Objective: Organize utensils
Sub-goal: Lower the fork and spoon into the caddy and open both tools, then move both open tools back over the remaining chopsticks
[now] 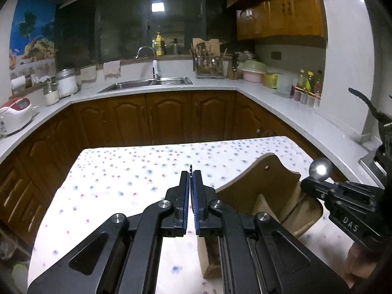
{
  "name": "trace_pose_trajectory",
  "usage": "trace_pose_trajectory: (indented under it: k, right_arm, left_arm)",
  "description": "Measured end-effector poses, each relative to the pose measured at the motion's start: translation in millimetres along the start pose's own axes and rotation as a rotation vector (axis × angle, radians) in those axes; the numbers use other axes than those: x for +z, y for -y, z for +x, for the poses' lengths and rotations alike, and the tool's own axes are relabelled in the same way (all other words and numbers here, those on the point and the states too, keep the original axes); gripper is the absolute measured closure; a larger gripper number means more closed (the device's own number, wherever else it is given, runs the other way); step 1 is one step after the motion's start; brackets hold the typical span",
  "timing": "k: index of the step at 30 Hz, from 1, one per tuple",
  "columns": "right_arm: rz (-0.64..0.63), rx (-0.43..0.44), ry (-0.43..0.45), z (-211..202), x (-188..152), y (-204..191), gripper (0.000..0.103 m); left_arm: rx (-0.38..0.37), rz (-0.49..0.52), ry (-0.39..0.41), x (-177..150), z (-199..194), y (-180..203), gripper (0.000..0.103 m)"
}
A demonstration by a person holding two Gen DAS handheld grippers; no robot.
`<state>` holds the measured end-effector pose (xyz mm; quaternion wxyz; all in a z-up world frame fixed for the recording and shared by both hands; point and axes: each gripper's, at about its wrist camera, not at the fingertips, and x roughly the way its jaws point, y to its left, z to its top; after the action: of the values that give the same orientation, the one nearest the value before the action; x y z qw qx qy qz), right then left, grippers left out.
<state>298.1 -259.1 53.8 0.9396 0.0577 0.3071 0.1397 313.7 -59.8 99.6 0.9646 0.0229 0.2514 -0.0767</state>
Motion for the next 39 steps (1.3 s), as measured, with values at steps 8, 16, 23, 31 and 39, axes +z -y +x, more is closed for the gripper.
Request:
trace_pose_trajectory:
  k: [8, 16, 23, 31, 39]
  right_arm:
    - [0.022, 0.011, -0.002, -1.5, 3.9, 2.3, 0.095]
    - [0.092, 0.024, 0.045, -28.1, 6.1, 11.9, 0.064]
    - [0.192, 0.01, 0.132, -75.7, -10.9, 31.0, 0.018]
    - [0.295, -0.042, 0.124, -112.4, -64.3, 43.6, 0.006]
    - [0.345, -0.082, 0.054, -130.2, -117.5, 42.4, 0.006]
  left_arm:
    - [-0.025, -0.015, -0.029, 3.2, 3.2, -0.8, 0.097]
    - [-0.03, -0.06, 0.018, 1.3, -32.3, -13.9, 0.038]
    - [0.006, -0.145, -0.003, -28.3, -68.4, -39.1, 0.013]
    - [-0.007, -0.202, -0.115, -86.6, -88.5, -45.8, 0.012]
    - [-0.008, -0.25, -0.217, -128.0, -87.2, -48.0, 0.012]
